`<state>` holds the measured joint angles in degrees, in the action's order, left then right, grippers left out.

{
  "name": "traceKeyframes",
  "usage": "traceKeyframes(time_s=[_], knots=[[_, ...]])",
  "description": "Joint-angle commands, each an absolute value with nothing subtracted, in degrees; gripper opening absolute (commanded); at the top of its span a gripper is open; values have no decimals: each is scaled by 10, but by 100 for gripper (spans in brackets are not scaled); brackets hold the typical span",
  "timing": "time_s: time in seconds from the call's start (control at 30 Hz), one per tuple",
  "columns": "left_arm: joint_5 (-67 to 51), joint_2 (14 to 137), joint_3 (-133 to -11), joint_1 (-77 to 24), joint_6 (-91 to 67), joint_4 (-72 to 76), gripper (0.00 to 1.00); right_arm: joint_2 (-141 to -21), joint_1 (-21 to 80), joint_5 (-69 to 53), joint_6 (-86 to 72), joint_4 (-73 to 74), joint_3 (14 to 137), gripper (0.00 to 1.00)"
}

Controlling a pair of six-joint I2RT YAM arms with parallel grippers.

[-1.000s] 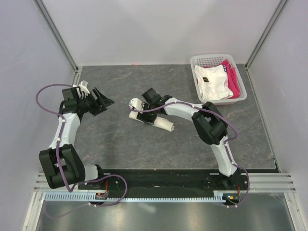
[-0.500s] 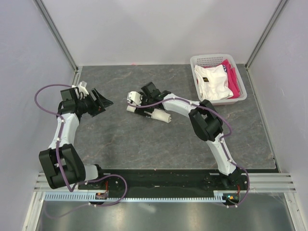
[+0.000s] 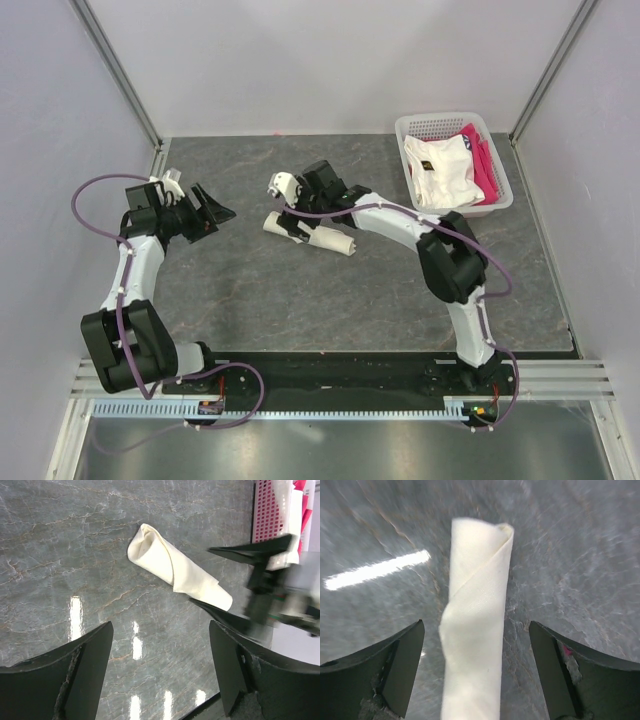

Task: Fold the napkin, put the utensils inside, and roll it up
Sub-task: Roll the napkin with the utensil

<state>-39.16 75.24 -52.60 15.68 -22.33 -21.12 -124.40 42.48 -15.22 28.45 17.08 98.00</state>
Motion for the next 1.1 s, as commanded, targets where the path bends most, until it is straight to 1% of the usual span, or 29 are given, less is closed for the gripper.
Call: traceKeyframes(time_s=[0.0, 0.13, 0.2, 0.27, 0.3, 0.43, 0.47, 0.57, 0.67, 0.8, 1.07], knots=[[-397, 726, -527, 160, -184, -211, 85, -1091, 423, -191, 172, 77, 912, 95], [-399, 685, -520, 160, -160, -205, 88, -982, 414, -101, 85, 22, 803, 95], [-389, 667, -513, 159, -156, -198, 89, -922, 403, -36, 40, 23, 742, 95], [-391, 642, -512, 158, -148, -186, 93, -881, 389, 15, 7, 25, 680, 95], [-399, 633, -507, 157, -146, -178, 94, -839, 383, 63, -17, 25, 659, 95], [-403, 603, -497, 154, -142, -160, 96, -741, 337, 145, -70, 23, 557, 96], [-399, 601, -497, 154, -143, -160, 96, -708, 329, 155, -78, 18, 516, 96], [-394, 589, -498, 152, -140, -157, 96, -656, 289, 177, -106, 4, 442, 96], [-383, 568, -489, 151, -139, -149, 96, -623, 257, 171, -135, -17, 395, 96], [-381, 554, -481, 147, -136, -142, 96, -599, 248, 160, -151, -33, 368, 96], [-352, 544, -479, 146, -141, -142, 96, -599, 245, 160, -151, -35, 364, 96]])
